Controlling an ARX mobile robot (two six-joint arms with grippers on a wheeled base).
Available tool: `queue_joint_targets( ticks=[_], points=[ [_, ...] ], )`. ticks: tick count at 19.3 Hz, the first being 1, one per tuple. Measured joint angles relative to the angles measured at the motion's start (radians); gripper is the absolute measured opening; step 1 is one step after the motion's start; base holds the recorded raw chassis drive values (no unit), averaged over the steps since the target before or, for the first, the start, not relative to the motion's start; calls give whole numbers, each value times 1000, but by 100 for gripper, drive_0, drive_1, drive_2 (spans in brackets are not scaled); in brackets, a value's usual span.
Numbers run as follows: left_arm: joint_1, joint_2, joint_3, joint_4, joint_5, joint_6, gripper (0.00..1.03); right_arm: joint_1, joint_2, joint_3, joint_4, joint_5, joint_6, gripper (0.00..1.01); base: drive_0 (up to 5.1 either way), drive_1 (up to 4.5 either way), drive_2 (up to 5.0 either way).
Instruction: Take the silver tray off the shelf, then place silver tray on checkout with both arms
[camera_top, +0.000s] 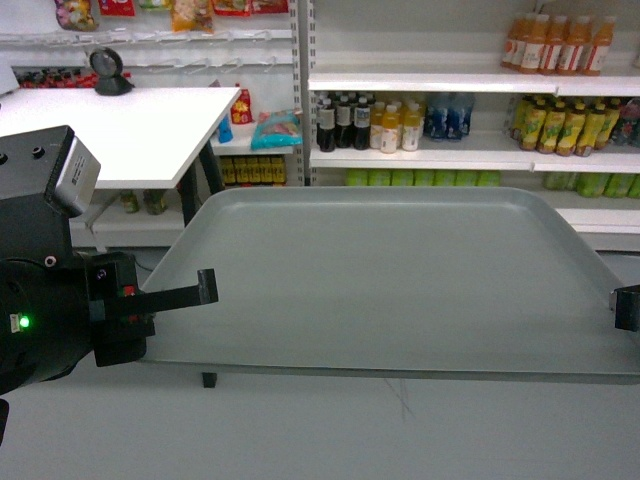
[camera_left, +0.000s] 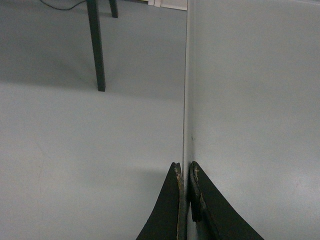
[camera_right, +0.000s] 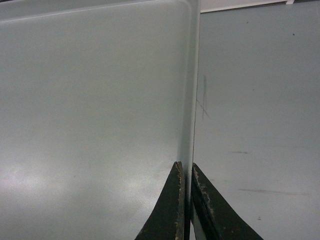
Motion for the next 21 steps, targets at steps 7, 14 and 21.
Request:
queue_joint_targets(
  ticks=[7,14,21],
  points=[
    [0,0,0,3,-2,0,3,0,0,0,2,0,0,2,-502,234,234],
    [0,0,0,2,-3,0,3,0,0,0,-2,0,0,2,-504,232,232],
    [0,0,0,3,-5,0,3,0,0,0,0,1,0,2,-501,235,235]
  ],
)
